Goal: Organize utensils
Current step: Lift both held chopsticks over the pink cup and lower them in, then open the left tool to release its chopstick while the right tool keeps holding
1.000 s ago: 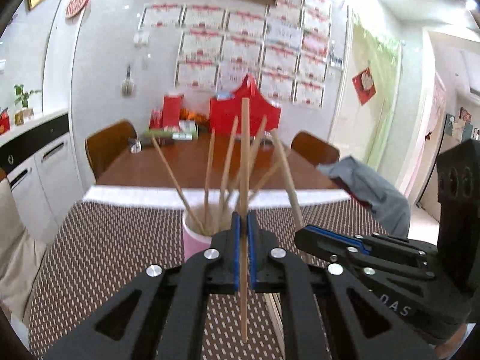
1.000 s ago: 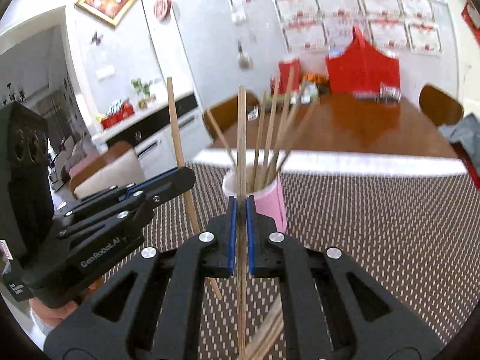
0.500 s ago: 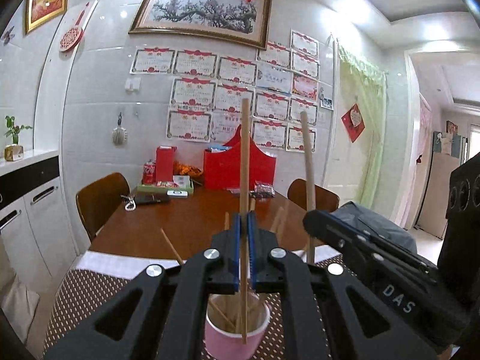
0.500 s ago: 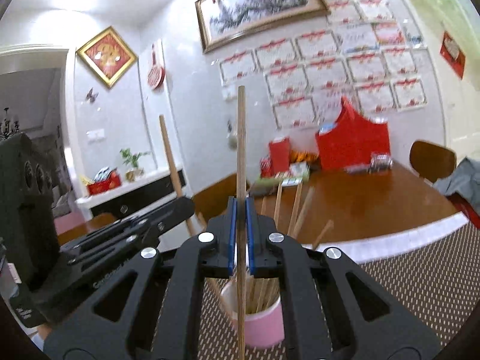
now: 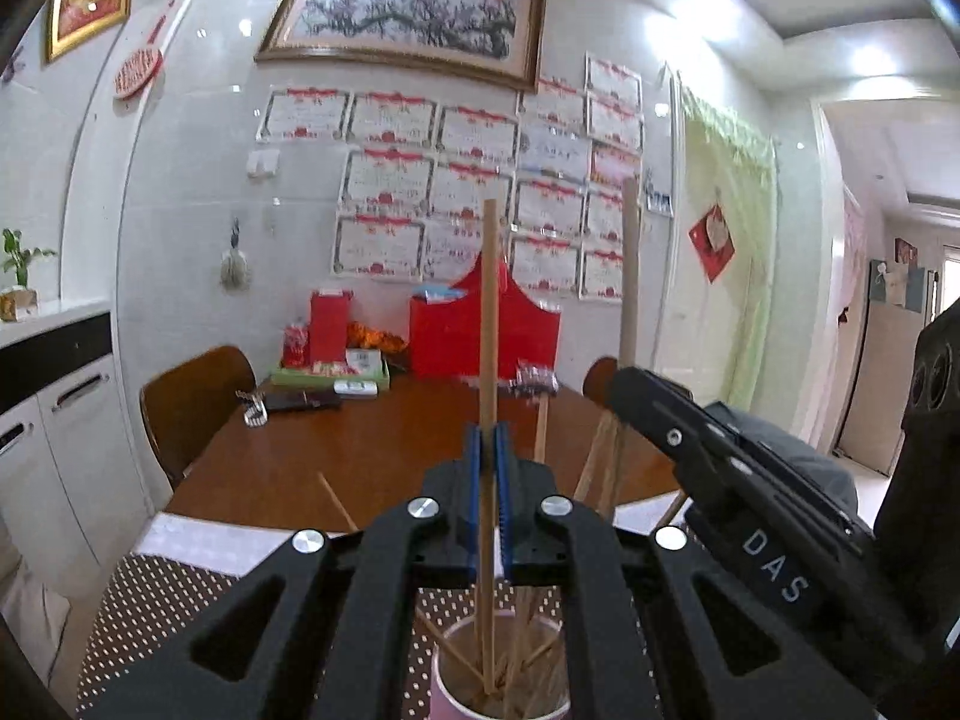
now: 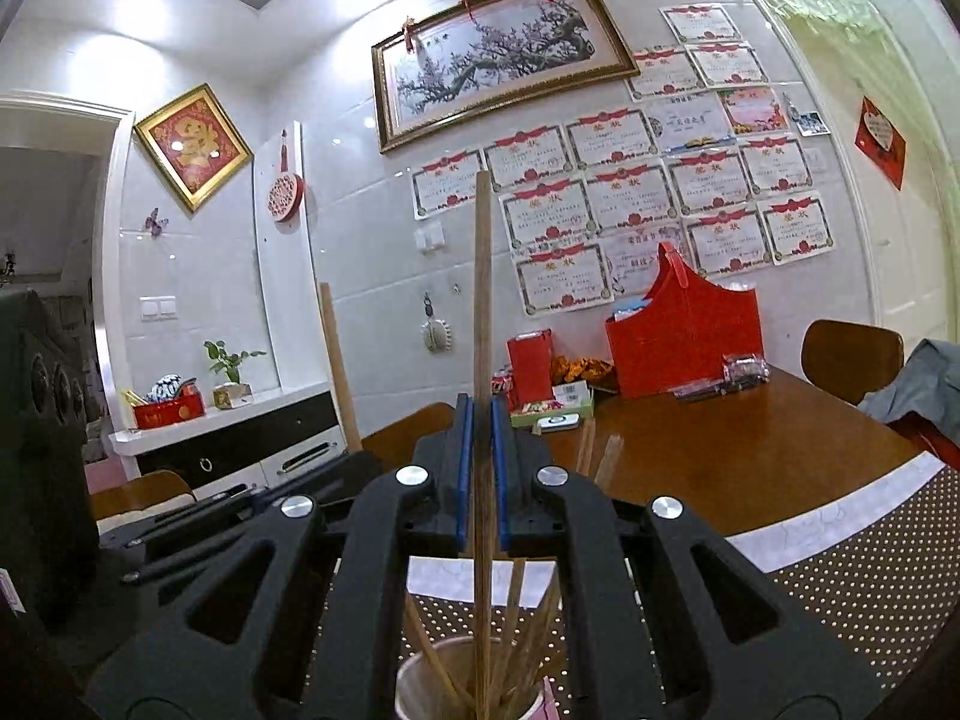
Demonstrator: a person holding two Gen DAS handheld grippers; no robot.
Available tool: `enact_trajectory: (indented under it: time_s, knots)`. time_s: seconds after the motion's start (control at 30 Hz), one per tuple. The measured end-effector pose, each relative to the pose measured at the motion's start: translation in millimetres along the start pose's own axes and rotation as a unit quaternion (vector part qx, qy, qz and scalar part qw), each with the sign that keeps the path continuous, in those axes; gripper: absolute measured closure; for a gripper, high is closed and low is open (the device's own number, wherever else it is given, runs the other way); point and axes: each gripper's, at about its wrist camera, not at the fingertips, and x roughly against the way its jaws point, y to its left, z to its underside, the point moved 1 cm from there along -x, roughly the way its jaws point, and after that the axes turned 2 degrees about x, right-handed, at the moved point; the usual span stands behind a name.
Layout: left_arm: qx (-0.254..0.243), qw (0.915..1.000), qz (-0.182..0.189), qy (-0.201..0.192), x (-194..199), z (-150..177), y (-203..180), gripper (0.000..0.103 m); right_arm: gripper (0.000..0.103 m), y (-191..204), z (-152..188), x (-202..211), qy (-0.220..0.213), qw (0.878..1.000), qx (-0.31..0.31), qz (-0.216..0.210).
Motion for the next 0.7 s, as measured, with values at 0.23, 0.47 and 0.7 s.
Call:
enact_trajectory:
  time_s: [0.23, 0.47, 0.7]
  knots:
    - [0.004, 0.9997, -0.005, 0.025, -5.5, 10.0, 4.2, 0.096, 0.096, 0.4, 16.1, 0.3, 0.021, 1.0, 0.012, 0.003]
    - [-0.005, 0.9995, -0.026, 0.018, 7.3, 10.9, 5.1, 0.076, 0.096, -0.4, 26.4, 7.6, 0.041, 0.999, 0.017, 0.009]
    - [-0.008, 0.9986, -0.048, 0.023, 20.2, 13.9, 6.9, 0.063, 0.096, -0.3, 32.2, 14.5, 0.057, 0.998, 0.021, 0.016]
